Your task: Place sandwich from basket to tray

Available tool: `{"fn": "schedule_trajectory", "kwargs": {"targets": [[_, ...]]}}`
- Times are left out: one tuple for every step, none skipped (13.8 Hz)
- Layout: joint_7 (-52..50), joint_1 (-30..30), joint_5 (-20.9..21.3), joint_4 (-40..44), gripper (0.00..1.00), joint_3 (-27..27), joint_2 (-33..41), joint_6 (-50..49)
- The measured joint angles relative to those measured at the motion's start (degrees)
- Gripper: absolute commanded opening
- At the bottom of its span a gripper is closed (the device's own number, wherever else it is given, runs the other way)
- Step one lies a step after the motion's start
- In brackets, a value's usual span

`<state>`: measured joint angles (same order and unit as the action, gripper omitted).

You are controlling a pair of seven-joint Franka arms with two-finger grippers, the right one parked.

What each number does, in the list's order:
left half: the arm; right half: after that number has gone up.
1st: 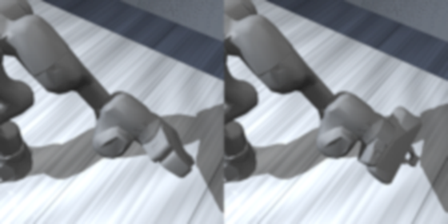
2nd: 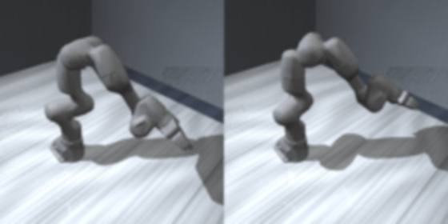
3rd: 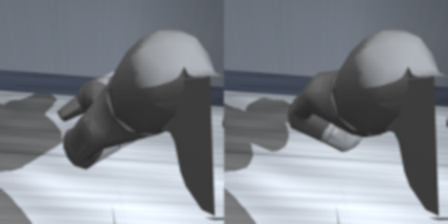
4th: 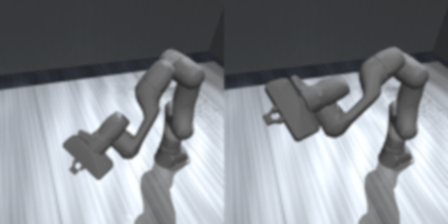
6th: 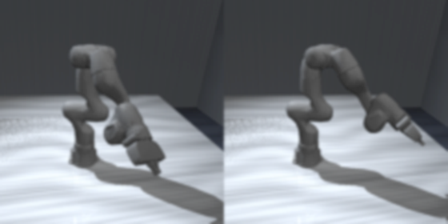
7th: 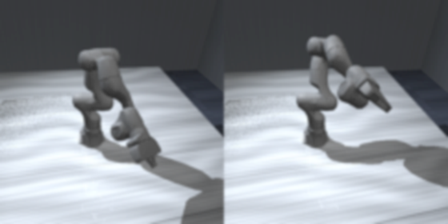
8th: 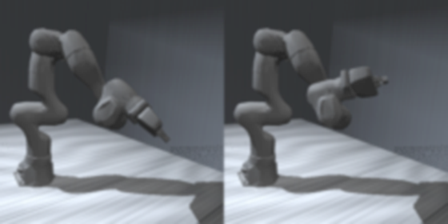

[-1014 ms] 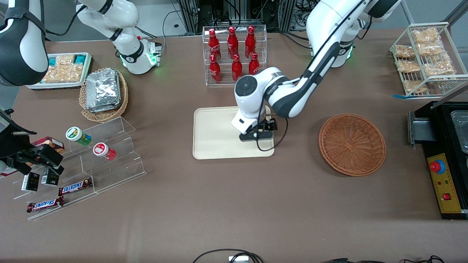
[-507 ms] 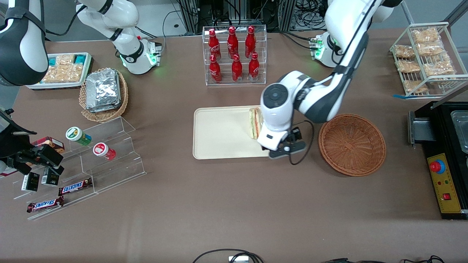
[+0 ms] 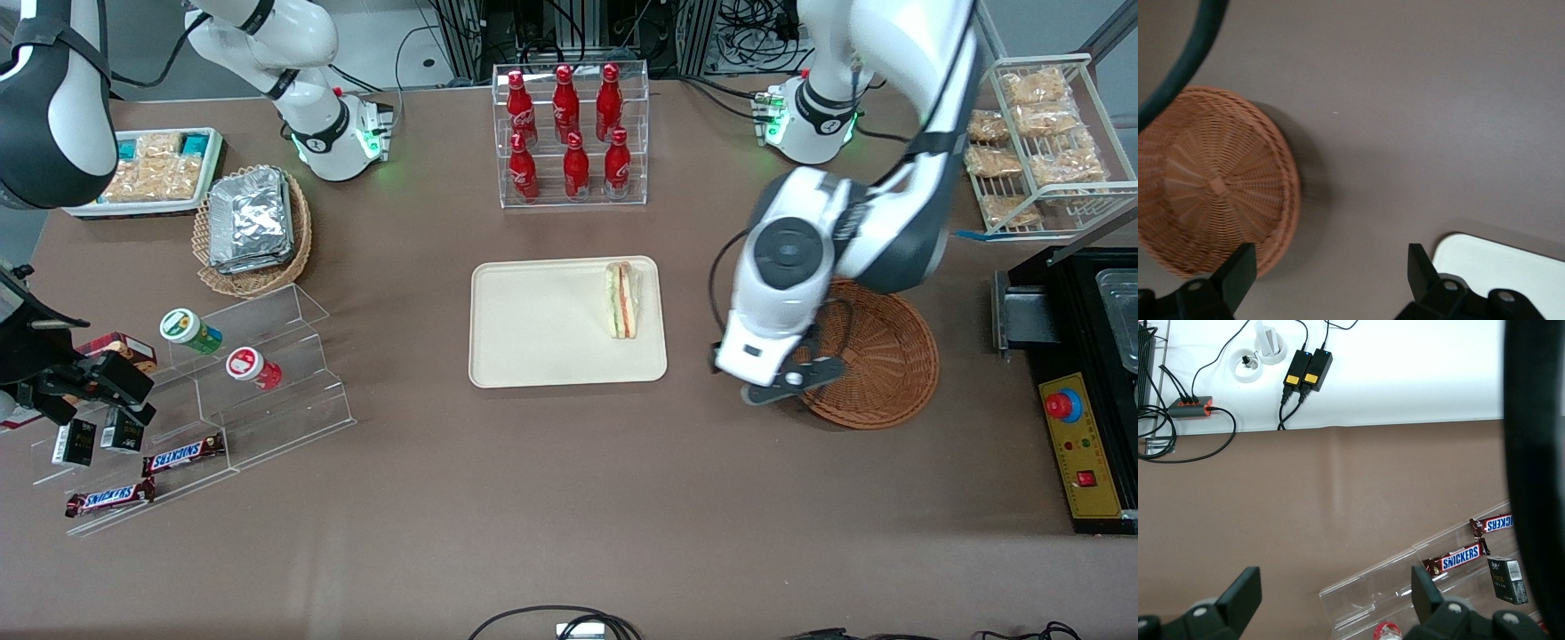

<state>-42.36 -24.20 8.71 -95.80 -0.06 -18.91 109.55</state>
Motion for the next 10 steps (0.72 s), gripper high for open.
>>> {"fn": "schedule_trajectory", "kwargs": {"targets": [[2.13, 0.01, -0.79, 0.01, 1.0, 1.5, 1.14, -1.35], [3.88, 0.02, -1.33, 0.01, 1.0, 2.8, 2.23, -2.82], [5.46, 0.02, -1.65, 0.01, 1.0, 3.84, 3.2, -4.26], [6.94, 0.0, -1.94, 0.0, 1.0, 4.69, 4.02, -5.41], [8.57, 0.0, -2.42, 0.0, 1.0, 5.55, 4.88, -6.37], [10.71, -0.01, -3.3, 0.0, 1.0, 6.58, 5.83, -7.36], [13.58, 0.0, -4.19, 0.0, 1.0, 7.86, 6.9, -8.73], [16.43, 0.23, -4.57, 0.01, 1.0, 9.13, 8.01, -10.08], [19.12, 1.9, -4.84, 0.01, 1.0, 9.57, 9.15, -11.49], [22.54, 4.89, -5.67, 0.03, 1.0, 9.09, 10.22, -12.82]]}}
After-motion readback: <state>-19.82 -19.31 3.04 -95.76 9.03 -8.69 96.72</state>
